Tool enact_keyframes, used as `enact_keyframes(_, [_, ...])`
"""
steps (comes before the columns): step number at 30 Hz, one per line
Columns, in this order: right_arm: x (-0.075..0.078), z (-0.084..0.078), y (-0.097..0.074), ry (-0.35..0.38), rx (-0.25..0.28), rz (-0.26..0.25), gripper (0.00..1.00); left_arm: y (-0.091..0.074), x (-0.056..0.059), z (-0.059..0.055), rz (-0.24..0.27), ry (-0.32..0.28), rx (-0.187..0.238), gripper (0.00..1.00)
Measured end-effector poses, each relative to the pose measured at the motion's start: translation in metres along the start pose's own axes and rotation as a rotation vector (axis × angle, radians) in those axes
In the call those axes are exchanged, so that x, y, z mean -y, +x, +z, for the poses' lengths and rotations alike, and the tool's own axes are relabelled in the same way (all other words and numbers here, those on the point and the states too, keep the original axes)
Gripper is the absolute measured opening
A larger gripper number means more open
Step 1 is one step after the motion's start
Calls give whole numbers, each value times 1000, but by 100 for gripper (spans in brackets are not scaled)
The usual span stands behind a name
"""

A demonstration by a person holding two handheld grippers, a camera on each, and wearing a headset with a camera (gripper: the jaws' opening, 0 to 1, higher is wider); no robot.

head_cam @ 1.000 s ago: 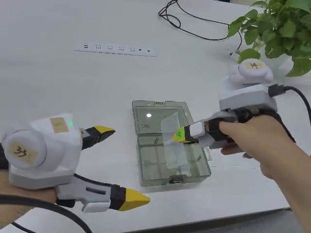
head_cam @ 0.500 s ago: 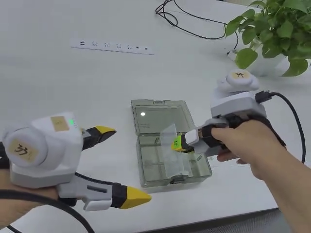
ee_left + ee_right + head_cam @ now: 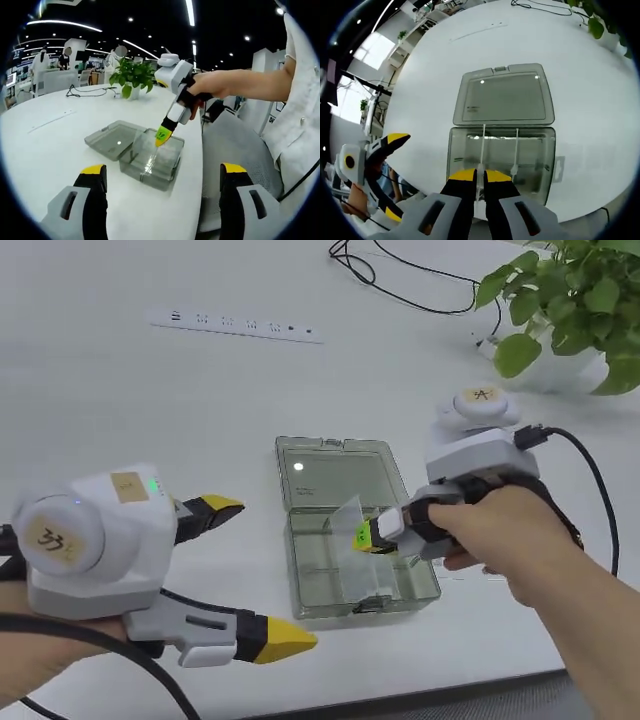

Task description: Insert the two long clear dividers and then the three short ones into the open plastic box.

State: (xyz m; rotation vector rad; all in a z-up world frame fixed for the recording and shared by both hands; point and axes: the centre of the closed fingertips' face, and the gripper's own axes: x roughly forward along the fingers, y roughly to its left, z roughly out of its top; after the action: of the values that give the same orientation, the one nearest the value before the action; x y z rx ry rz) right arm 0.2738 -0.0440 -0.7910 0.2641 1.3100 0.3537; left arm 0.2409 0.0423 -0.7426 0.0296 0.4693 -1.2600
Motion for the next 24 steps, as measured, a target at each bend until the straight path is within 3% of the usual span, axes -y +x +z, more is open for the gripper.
enact_keyframes(9, [4, 4, 7, -41, 7, -29, 6, 0, -2, 0, 1, -1, -7, 96])
enact_keyframes(24, [-2, 2, 11, -204, 26, -105, 7, 1, -2, -2, 0, -8, -10, 95])
